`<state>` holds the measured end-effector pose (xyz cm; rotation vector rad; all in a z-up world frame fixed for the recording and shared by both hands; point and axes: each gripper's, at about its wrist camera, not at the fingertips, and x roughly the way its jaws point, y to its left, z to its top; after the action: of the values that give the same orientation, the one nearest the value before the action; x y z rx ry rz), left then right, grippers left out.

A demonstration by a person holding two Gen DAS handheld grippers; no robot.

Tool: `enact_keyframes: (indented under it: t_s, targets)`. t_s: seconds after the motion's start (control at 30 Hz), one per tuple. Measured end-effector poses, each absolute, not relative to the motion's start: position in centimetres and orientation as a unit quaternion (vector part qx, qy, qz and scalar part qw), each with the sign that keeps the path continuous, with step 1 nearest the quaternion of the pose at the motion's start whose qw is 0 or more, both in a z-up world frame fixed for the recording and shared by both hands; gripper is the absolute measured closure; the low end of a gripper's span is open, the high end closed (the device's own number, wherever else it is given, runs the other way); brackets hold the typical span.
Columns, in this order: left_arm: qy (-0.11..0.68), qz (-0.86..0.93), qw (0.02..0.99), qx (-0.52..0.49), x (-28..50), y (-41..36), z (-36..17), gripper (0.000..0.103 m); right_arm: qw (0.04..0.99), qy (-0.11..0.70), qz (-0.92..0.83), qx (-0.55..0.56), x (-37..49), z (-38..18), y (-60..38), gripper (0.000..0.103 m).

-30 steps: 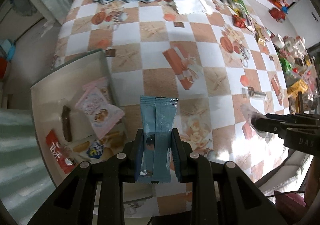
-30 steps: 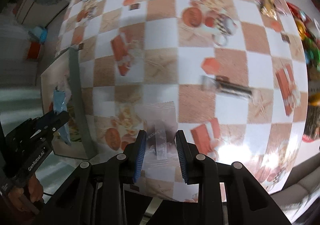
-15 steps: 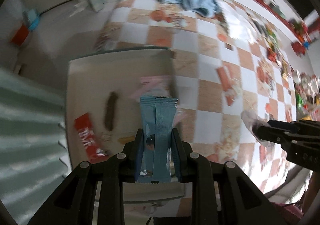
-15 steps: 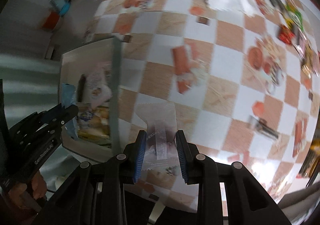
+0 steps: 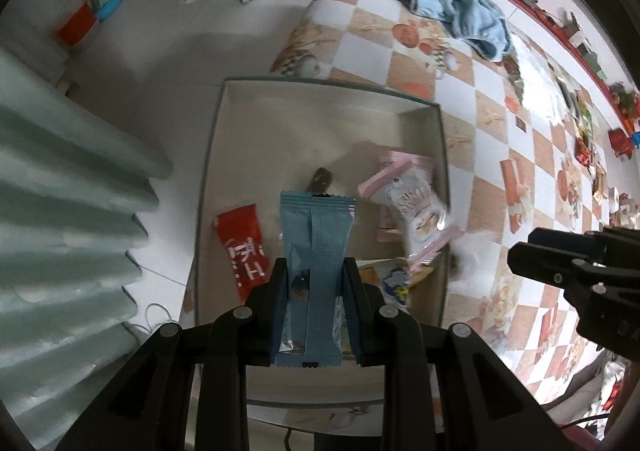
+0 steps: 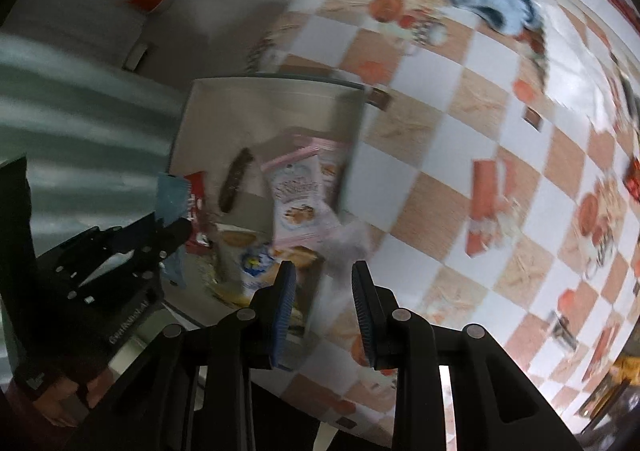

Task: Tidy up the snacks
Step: 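Carry the blue bar in the left gripper over the box while the right gripper carries the clear packet, then open the left gripper to drop the blue bar while the right gripper releases the clear packet into the box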

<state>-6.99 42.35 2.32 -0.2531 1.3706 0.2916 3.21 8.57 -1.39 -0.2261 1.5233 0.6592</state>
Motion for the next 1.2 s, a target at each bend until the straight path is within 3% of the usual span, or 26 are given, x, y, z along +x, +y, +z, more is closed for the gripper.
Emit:
enact_keyframes:
  t_s: [0.27,0.3,0.33,0.37,0.63,0.8,0.93,1.0,1.03,1.2]
  targets:
    - [0.637,0.143,0.746,-0.13,-7.5,43.8,1.0,0.075,0.666,0.674,0.294,-0.128,3.5,-2.0,11.0,0.067]
    - [0.638,0.143,0.745,-0.13,-7.5,43.9,0.9,0.075,0.668,0.676,0.282,-0.132,3.8,-2.4,10.6,0.06]
    - [0.639,0.142,0.745,-0.13,-7.5,43.9,0.8,0.075,0.669,0.682,0.264,-0.135,4.1,-3.0,10.0,0.03]
    - [0.64,0.141,0.744,-0.13,-7.6,44.0,0.7,0.074,0.67,0.688,0.248,-0.132,4.5,-3.4,9.3,0.008]
    - [0.652,0.131,0.737,-0.12,-7.6,43.6,0.0,0.074,0.636,0.761,0.122,-0.033,6.0,-9.6,2.6,0.009]
    - [0.659,0.13,0.733,-0.107,-7.4,43.4,-0.2,0.074,0.608,0.789,0.078,0.043,5.7,-13.1,1.8,0.013]
    - [0.661,0.131,0.731,-0.105,-7.5,43.5,-0.3,0.074,0.584,0.807,0.066,0.064,5.0,-15.3,2.4,0.035]
    - [0.66,0.132,0.732,-0.106,-7.5,43.6,-0.3,0.074,0.592,0.803,0.058,0.051,4.7,-15.1,2.5,0.054]
    - [0.66,0.132,0.731,-0.108,-7.5,43.6,-0.4,0.074,0.594,0.801,0.064,0.042,4.7,-14.9,2.6,0.073]
    - [0.657,0.136,0.732,-0.119,-7.4,43.8,-0.5,0.074,0.598,0.796,0.076,0.042,4.8,-14.1,1.5,0.073]
